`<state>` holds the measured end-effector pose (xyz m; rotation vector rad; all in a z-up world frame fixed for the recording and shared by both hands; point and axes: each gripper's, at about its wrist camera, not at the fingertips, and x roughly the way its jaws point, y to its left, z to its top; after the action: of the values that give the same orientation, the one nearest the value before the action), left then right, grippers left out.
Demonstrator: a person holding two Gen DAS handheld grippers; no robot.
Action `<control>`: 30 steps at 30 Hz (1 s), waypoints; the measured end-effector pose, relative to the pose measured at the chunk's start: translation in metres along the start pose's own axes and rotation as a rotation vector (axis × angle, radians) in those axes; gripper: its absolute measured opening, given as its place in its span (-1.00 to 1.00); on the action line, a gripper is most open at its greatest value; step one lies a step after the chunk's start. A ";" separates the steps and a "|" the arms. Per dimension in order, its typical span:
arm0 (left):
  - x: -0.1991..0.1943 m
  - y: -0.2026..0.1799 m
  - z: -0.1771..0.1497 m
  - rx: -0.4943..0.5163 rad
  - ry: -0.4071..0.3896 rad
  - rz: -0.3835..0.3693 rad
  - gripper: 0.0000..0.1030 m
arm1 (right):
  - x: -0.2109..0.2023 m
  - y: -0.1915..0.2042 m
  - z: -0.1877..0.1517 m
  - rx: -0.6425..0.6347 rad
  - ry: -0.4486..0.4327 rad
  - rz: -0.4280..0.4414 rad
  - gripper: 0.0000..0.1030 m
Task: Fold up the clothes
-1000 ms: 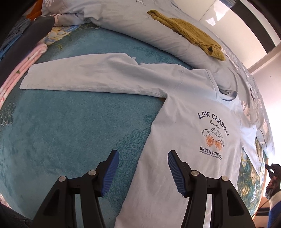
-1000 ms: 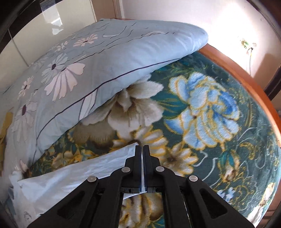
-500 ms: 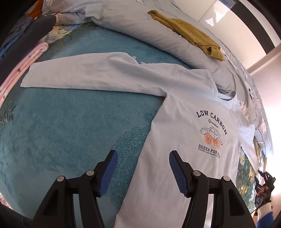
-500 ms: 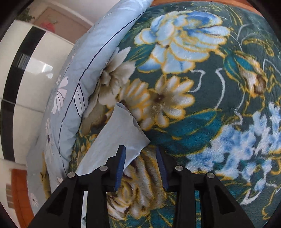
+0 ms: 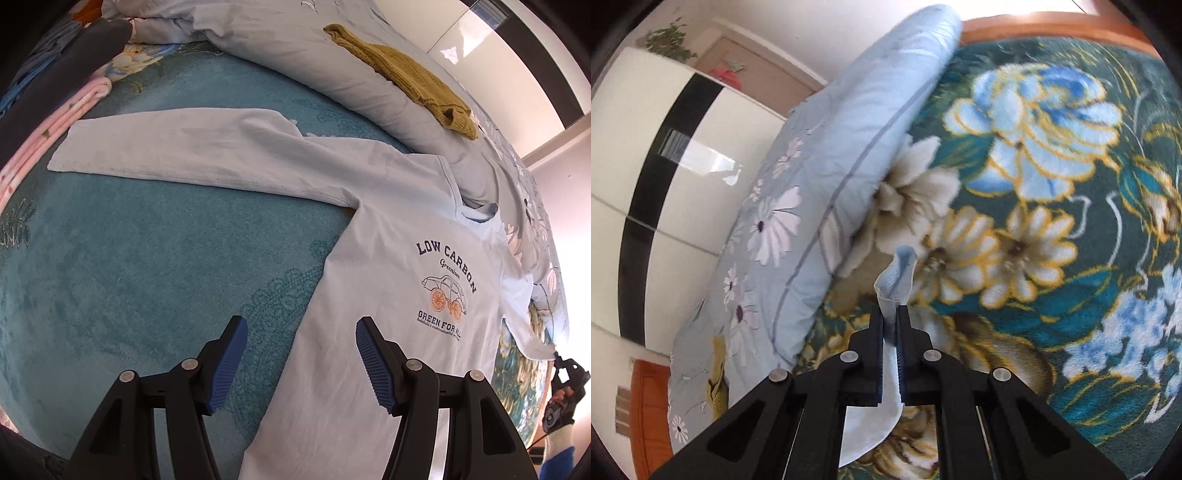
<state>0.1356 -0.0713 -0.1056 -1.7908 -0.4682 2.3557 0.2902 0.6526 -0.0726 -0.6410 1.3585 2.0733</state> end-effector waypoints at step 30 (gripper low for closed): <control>-0.011 0.081 0.007 -0.425 -0.103 -0.061 0.27 | 0.094 0.341 -0.459 -1.031 0.563 0.308 -0.88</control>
<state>0.1378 -0.1520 -0.1206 -1.7787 -1.0928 2.4506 0.0249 0.1378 -0.0814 -1.6017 0.5212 2.9505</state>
